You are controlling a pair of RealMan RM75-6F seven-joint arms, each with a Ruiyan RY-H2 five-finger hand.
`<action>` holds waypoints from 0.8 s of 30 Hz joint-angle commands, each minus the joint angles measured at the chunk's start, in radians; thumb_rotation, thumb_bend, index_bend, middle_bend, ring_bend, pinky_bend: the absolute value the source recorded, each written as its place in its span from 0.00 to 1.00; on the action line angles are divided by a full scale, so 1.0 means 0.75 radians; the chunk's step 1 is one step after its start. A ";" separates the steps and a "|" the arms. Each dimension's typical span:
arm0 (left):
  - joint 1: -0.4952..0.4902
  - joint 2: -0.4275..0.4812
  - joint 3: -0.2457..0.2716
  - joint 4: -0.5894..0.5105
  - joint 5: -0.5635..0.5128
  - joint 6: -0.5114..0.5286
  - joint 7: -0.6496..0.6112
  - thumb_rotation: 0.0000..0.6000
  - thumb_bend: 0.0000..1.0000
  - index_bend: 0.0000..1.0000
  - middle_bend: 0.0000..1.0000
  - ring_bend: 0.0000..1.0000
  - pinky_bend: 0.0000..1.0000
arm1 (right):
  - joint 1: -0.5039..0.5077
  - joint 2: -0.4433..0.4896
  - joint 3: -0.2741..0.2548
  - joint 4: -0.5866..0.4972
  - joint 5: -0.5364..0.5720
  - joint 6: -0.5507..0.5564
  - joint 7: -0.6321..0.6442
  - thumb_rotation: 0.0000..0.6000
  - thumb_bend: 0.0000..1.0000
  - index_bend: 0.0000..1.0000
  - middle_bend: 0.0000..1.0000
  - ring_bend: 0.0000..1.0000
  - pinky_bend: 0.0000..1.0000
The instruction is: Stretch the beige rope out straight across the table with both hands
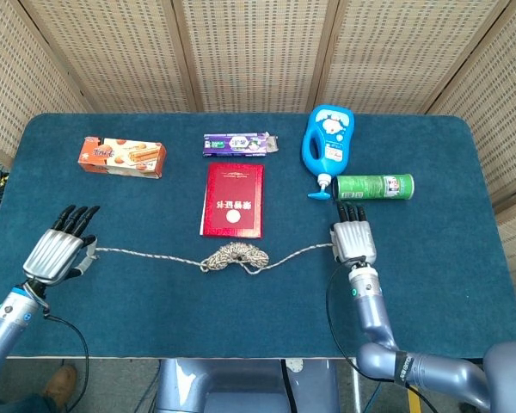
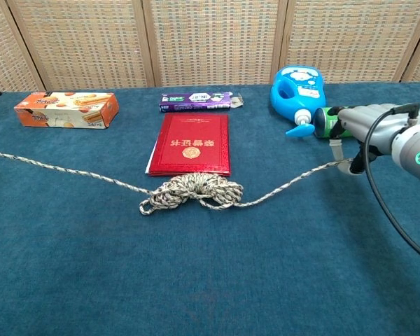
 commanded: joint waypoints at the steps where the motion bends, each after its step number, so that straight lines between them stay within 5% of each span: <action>1: 0.013 0.009 -0.003 0.021 0.000 0.011 -0.030 1.00 0.43 0.79 0.00 0.00 0.00 | -0.011 0.024 0.001 -0.007 0.003 0.003 0.001 1.00 0.53 0.63 0.00 0.00 0.00; 24: 0.033 -0.012 -0.023 0.072 0.000 -0.009 -0.079 1.00 0.40 0.73 0.00 0.00 0.00 | -0.038 0.042 -0.011 0.002 0.001 0.012 -0.004 1.00 0.53 0.63 0.00 0.00 0.00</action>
